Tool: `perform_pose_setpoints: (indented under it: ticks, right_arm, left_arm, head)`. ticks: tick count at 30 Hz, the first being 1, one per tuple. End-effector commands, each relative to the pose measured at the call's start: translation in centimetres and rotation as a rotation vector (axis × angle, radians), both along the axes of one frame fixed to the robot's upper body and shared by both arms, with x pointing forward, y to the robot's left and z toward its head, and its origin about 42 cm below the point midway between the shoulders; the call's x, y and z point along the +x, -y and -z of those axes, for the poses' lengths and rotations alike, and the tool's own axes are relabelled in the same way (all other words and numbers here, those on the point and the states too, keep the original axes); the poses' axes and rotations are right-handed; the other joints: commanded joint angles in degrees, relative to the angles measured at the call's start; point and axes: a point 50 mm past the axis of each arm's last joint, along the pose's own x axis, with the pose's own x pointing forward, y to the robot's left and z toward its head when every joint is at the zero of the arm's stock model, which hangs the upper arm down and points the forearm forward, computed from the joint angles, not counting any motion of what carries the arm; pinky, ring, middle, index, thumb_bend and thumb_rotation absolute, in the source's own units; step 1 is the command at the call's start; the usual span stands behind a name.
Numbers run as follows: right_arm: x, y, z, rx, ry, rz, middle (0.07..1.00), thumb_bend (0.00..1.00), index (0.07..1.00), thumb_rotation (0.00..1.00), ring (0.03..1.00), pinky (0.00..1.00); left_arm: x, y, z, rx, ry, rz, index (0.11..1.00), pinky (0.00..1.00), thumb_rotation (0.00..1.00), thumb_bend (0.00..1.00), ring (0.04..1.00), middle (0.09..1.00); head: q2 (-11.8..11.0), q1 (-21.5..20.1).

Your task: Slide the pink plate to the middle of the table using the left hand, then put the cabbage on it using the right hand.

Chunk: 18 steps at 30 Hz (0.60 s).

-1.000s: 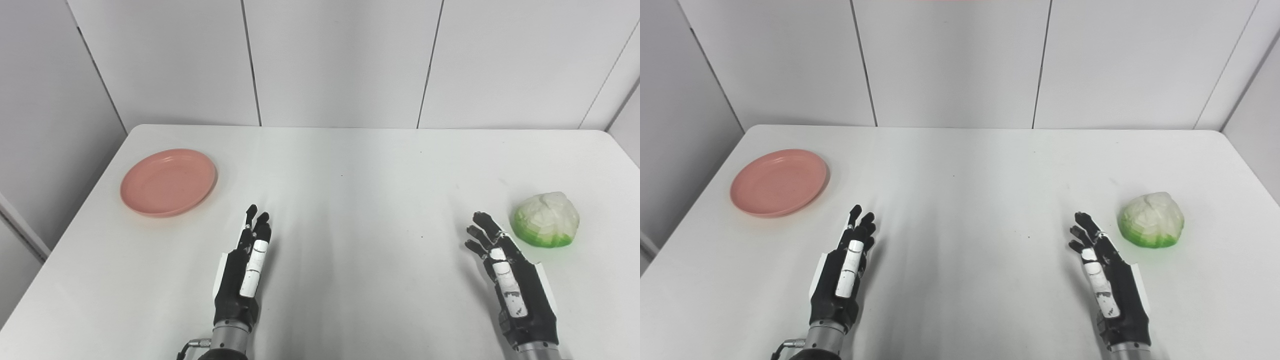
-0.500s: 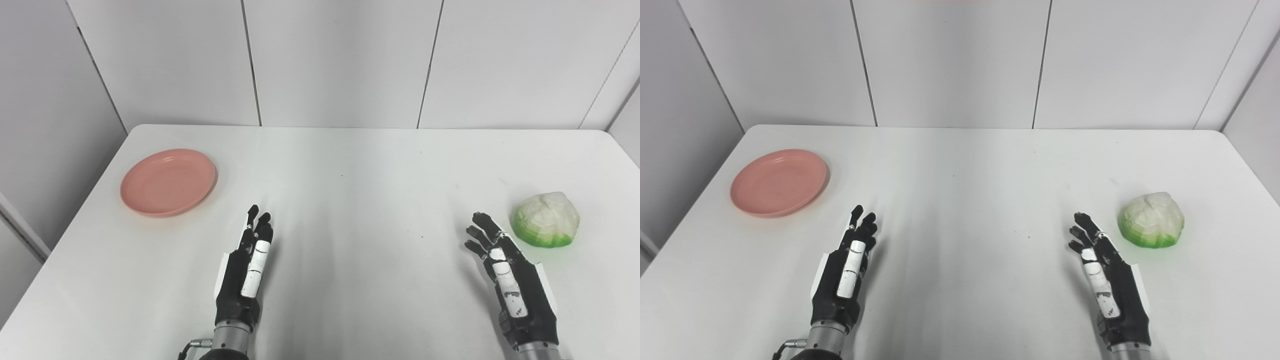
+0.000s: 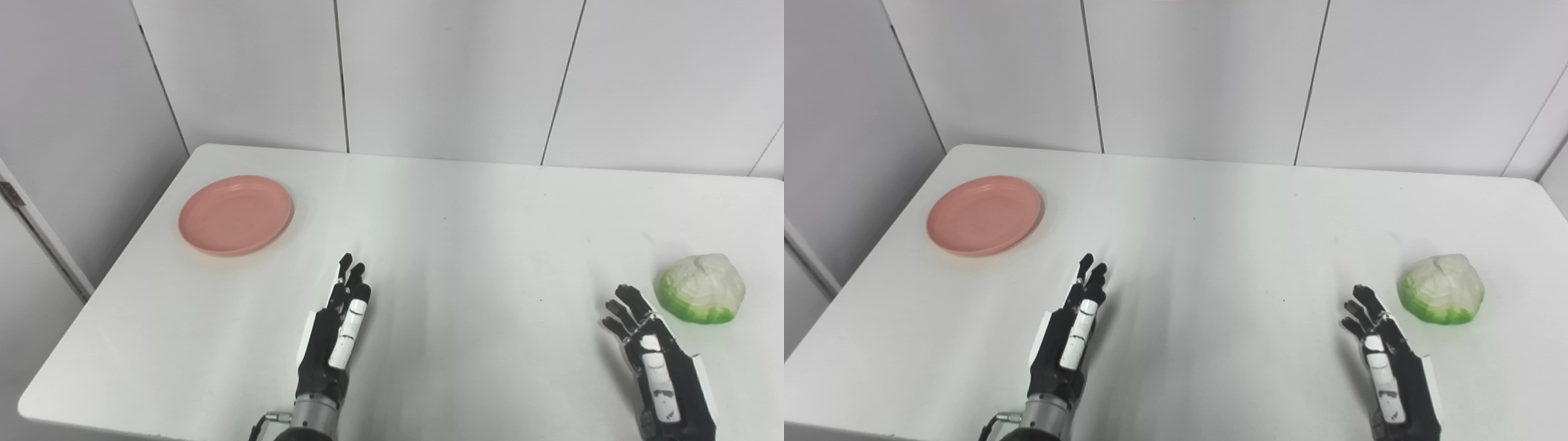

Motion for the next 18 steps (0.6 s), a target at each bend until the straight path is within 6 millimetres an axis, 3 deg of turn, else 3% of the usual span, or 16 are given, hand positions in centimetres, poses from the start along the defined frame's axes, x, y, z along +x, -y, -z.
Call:
perform_pose_setpoints:
  ticks: [1,7,18]
  right_arm:
    - [0.0,0.8,0.2,-0.014,0.022,0.007,0.901,0.65,0.844,0.85,0.871,0.85]
    - [-0.1,0.6,0.9,-0.010,0.022,0.011,0.902,0.65,0.836,0.84,0.868,0.84]
    - [-0.1,0.3,2.0,-0.006,0.018,0.006,0.885,0.63,0.817,0.82,0.850,0.81]
  left_arm:
    - [-0.9,0.6,0.5,-0.009,0.002,-0.007,1.000,1.00,0.86,0.62,1.000,0.972]
    - [-1.0,0.5,1.2,0.002,0.006,-0.007,1.000,1.00,0.89,0.58,1.000,0.973]
    - [-1.0,0.1,2.4,0.000,0.007,-0.009,1.000,1.00,0.87,0.61,1.000,0.972]
  head:
    - [0.0,0.0]
    - [-2.2,-0.3]
    - [-5.4,-0.9]
